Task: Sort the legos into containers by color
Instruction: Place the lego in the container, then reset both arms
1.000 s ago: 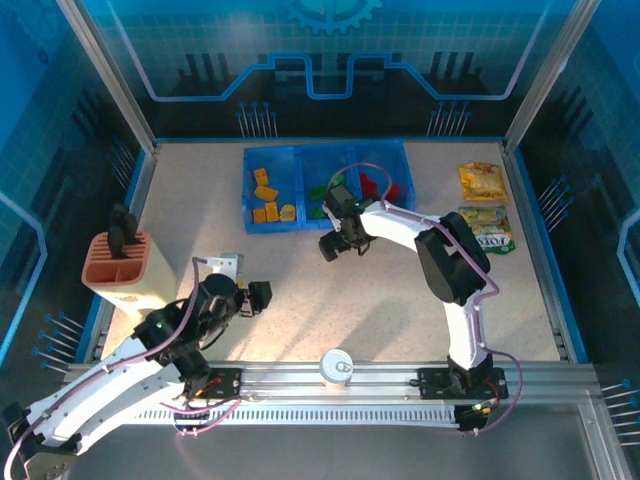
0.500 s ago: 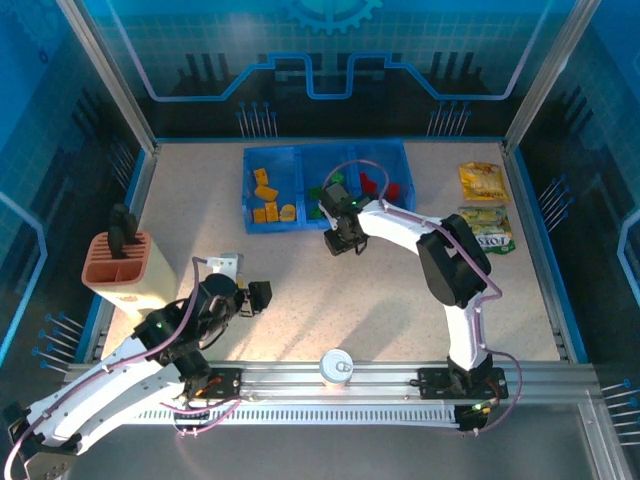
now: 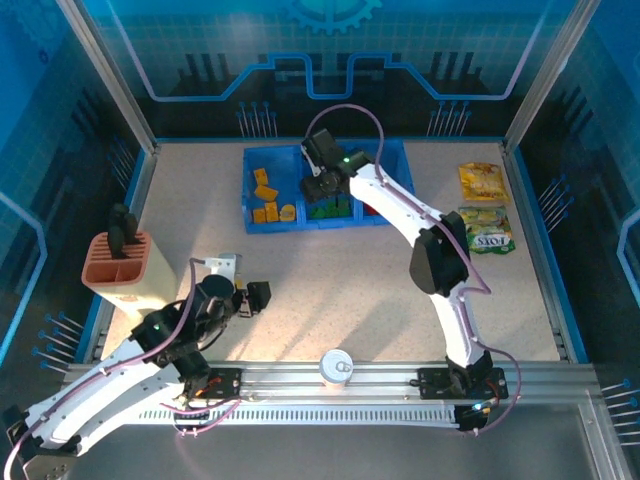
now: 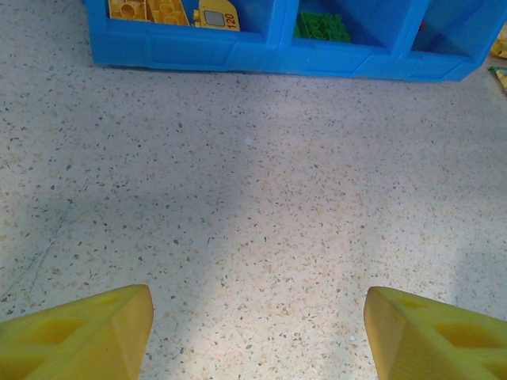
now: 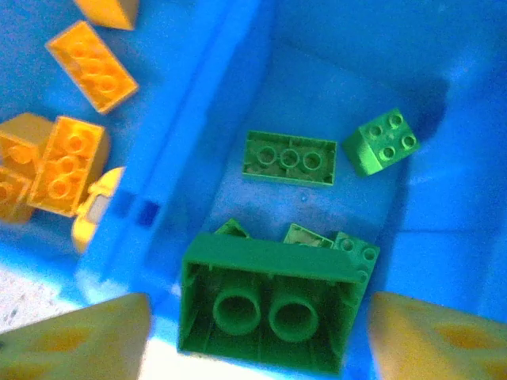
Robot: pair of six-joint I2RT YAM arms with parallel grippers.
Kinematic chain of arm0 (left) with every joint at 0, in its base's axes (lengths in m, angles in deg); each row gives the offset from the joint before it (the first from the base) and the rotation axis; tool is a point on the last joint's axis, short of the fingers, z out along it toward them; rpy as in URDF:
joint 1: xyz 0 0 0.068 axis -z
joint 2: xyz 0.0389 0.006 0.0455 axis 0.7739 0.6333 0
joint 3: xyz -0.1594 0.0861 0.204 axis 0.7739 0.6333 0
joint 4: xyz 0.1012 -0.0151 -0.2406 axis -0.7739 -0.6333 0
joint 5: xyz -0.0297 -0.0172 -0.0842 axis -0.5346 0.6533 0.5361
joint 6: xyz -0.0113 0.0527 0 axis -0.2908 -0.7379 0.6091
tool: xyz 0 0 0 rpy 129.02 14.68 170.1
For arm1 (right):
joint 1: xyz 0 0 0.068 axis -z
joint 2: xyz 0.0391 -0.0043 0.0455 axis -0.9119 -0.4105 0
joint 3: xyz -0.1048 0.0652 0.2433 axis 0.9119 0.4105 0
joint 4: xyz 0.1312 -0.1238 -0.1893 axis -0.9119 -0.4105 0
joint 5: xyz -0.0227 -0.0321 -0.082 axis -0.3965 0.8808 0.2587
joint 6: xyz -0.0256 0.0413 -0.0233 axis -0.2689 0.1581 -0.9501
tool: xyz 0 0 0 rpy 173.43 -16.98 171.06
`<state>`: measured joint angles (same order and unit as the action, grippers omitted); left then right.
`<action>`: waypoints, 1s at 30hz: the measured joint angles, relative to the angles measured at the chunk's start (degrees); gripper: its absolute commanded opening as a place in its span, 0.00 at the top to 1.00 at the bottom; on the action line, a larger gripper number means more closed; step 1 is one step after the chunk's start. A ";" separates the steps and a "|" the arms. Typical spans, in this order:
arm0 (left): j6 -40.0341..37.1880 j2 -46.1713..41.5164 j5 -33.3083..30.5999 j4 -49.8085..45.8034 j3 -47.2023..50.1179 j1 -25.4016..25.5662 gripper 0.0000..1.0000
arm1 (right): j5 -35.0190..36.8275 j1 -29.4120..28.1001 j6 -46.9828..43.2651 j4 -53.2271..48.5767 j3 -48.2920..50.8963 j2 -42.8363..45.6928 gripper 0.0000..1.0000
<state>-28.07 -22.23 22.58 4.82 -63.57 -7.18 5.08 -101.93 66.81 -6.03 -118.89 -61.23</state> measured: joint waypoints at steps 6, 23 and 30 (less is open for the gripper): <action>0.00 -0.90 -0.02 -1.25 0.00 0.04 0.28 | 2.16 -0.17 0.79 -1.01 5.01 1.40 0.05; -3.54 0.11 -12.39 -0.11 -0.55 0.04 0.04 | 4.76 -1.29 -1.51 21.38 49.00 46.69 0.00; -8.13 1.97 -24.15 3.76 -1.09 0.07 0.01 | 9.77 -1.33 -4.96 33.99 72.15 66.36 0.00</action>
<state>-36.20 -20.26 -1.57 8.58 -64.66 -7.11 14.85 -103.26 61.85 27.96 -46.74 5.13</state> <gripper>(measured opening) 0.991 0.996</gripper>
